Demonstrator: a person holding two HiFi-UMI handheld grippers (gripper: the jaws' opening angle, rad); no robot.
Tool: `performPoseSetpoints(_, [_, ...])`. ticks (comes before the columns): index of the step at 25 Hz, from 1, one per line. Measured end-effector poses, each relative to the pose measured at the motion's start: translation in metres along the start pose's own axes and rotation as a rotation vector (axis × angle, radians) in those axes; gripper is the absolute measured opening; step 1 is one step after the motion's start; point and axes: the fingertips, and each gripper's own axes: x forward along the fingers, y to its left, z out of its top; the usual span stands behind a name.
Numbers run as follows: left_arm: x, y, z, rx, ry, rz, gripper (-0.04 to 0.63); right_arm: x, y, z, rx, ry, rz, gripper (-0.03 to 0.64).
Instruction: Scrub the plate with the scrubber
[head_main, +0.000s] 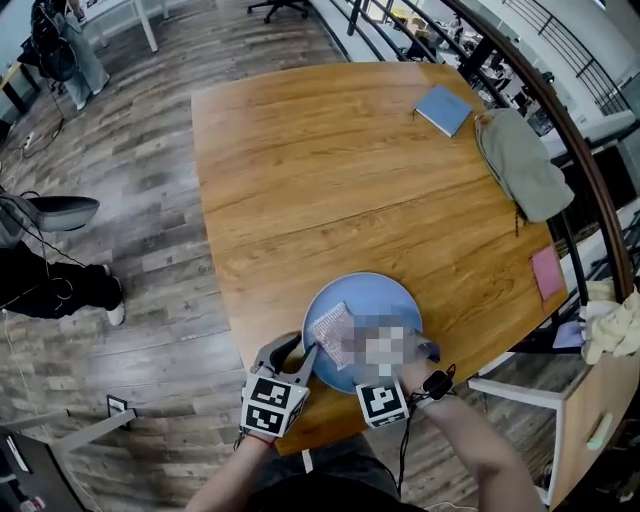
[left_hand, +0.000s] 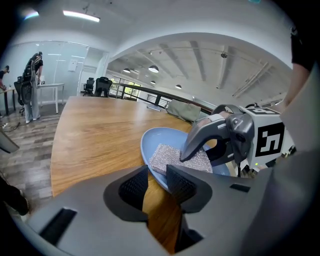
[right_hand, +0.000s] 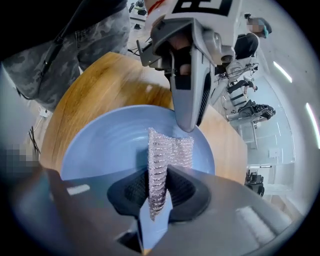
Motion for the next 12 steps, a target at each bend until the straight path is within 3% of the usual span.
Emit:
performPoseSetpoints(7, [-0.001, 0.0, -0.002, -0.01, 0.007, -0.008, 0.112, 0.01, -0.027, -0.037, 0.017, 0.119, -0.079, 0.083])
performPoseSetpoints(12, [-0.001, 0.0, 0.0, -0.011, 0.002, 0.005, 0.11, 0.01, -0.038, -0.065, 0.104, 0.167, -0.124, 0.083])
